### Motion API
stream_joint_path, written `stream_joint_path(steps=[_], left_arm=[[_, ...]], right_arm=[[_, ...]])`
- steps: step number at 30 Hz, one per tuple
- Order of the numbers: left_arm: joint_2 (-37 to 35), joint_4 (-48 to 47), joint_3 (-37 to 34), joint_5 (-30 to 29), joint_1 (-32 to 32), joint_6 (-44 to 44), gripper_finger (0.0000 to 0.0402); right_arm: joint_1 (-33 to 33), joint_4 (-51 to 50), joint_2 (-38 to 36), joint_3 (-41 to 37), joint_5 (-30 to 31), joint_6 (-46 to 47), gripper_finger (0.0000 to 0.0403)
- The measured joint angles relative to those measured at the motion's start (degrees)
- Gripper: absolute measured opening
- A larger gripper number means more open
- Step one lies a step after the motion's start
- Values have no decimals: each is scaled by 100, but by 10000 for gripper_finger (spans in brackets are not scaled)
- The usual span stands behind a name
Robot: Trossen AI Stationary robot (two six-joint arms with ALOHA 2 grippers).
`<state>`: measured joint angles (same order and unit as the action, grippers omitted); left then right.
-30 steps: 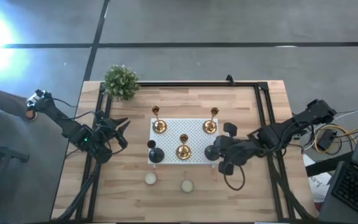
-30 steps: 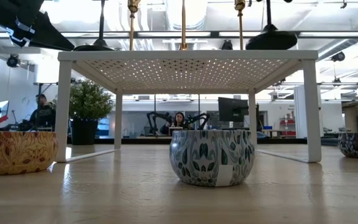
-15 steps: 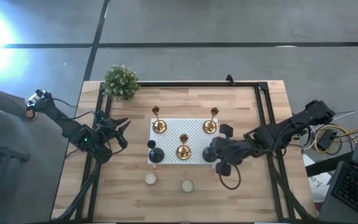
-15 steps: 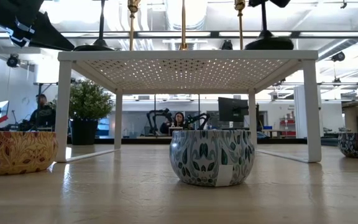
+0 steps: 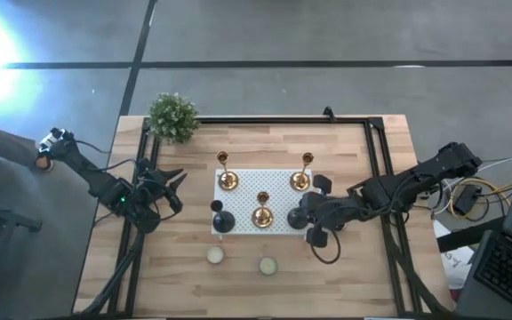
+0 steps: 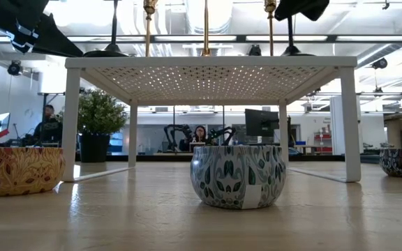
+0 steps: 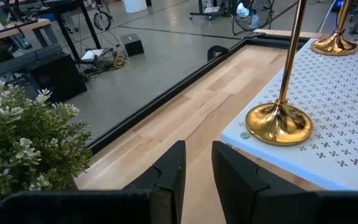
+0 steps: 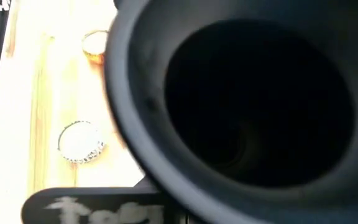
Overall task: Pick & Place candle stick holders
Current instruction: Put the black candle holder on the shelf, then put the right scented candle on the shelf
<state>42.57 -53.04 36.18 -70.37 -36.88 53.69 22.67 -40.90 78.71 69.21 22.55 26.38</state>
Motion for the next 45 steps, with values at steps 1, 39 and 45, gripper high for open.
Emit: stream_joint_path(steps=[1,39,45], left_arm=[[0,-2,0,1,0,0,83],[0,-15,0,7,-4,5,83],[0,-16,0,46,-4,-34,83]], right_arm=[[-1,-5,-30,-17,-13,22,11],[-7,21,-561,-221,107,328,216],[15,-712,-953,-217,-159,912,215]])
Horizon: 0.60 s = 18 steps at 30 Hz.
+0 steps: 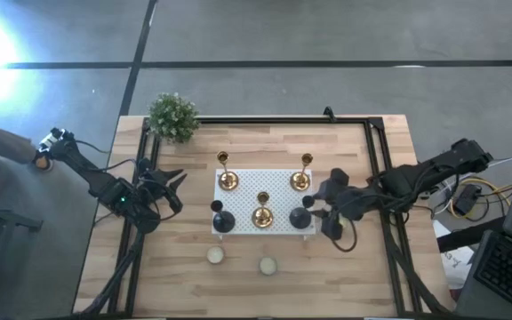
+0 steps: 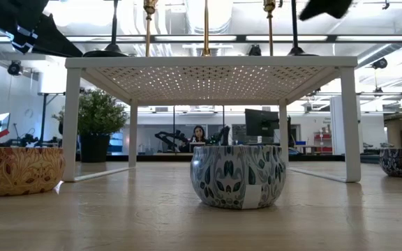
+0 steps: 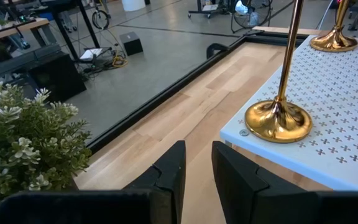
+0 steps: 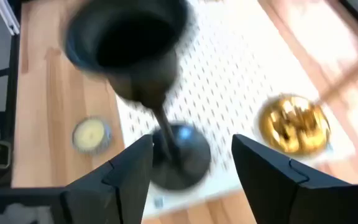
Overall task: Pick & Place candle stick holders
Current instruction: Put the right scented candle on the shelf
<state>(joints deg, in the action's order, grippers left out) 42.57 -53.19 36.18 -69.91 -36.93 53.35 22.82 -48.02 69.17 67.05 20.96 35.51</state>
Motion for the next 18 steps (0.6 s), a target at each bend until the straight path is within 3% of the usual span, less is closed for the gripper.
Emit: stream_joint_path(steps=[7,18], left_arm=[[-2,0,0,16,2,-85,83],[0,2,0,11,4,-108,83]], right_arm=[[182,-1235,-467,-38,-667,1068,216],[543,-2062,-1036,-1066,-663,2511,205]])
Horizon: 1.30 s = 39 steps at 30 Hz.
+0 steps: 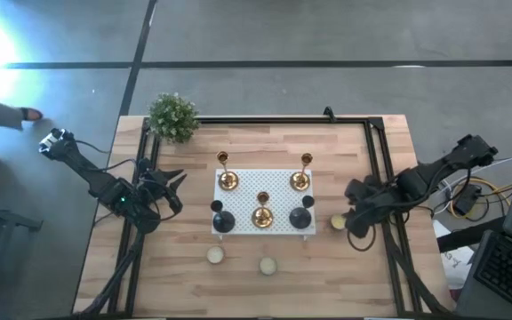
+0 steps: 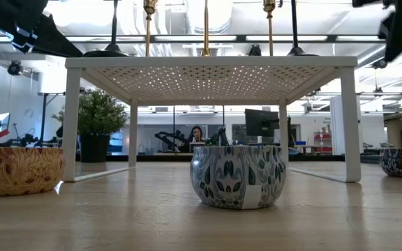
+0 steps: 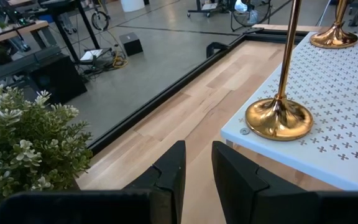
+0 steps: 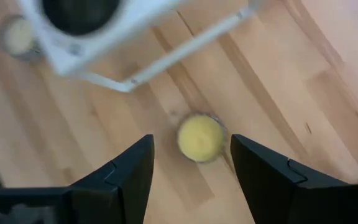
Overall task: Pick & Place candle stick holders
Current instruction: Put the right scented candle on the shelf
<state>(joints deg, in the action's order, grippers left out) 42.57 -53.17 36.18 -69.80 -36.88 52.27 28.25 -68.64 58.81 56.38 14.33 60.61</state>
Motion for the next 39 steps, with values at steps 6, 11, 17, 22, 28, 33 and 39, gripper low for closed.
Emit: stream_joint_path(steps=[6,11,17,22,28,33,39], left_arm=[[0,0,0,-18,0,-125,83],[0,-2,0,-96,0,-160,83],[0,-1,0,-236,0,-214,83],[0,-1,0,-236,0,-297,83],[0,0,0,-326,0,-611,83],[-4,0,0,-329,-4,-748,83],[-4,2,0,-328,-4,-739,83]], right_arm=[[-11,6,-265,-698,0,546,205],[-13,30,-335,-1098,-55,1099,205],[-80,138,-231,-1270,-282,1303,204],[-472,453,-12,-1311,-441,1067,192],[-1025,675,412,-1423,-693,249,171],[-1170,1138,503,-1636,-939,-84,148],[-1182,1301,411,-1940,-1086,-91,122]])
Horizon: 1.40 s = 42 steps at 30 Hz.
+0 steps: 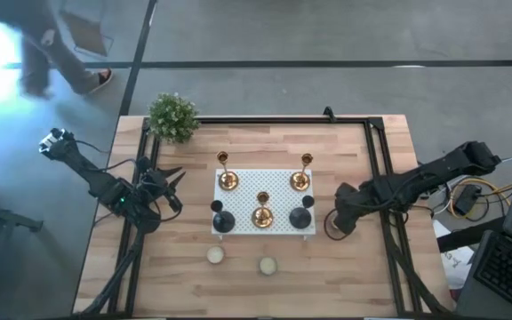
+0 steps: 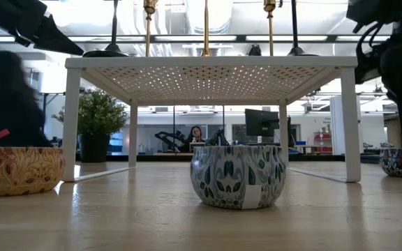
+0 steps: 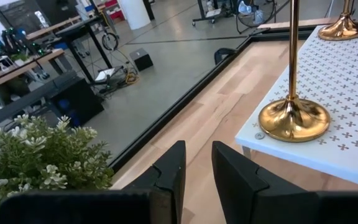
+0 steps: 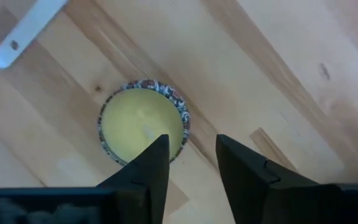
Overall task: Pick & Place candle stick holders
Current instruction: Put the right scented candle on the shelf
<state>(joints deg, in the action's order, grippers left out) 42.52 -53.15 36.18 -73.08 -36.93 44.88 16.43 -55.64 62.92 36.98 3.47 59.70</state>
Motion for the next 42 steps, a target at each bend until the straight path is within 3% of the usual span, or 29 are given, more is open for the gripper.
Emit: stream_joint_path(steps=[18,25,42], left_arm=[[-2,44,0,-2,4,24,83],[-2,44,0,-2,4,26,83],[-2,46,0,-2,4,31,83]], right_arm=[[3,812,-173,-611,-197,98,68],[4,811,-173,-615,-195,-22,14],[4,828,-173,-647,-189,109,8]])
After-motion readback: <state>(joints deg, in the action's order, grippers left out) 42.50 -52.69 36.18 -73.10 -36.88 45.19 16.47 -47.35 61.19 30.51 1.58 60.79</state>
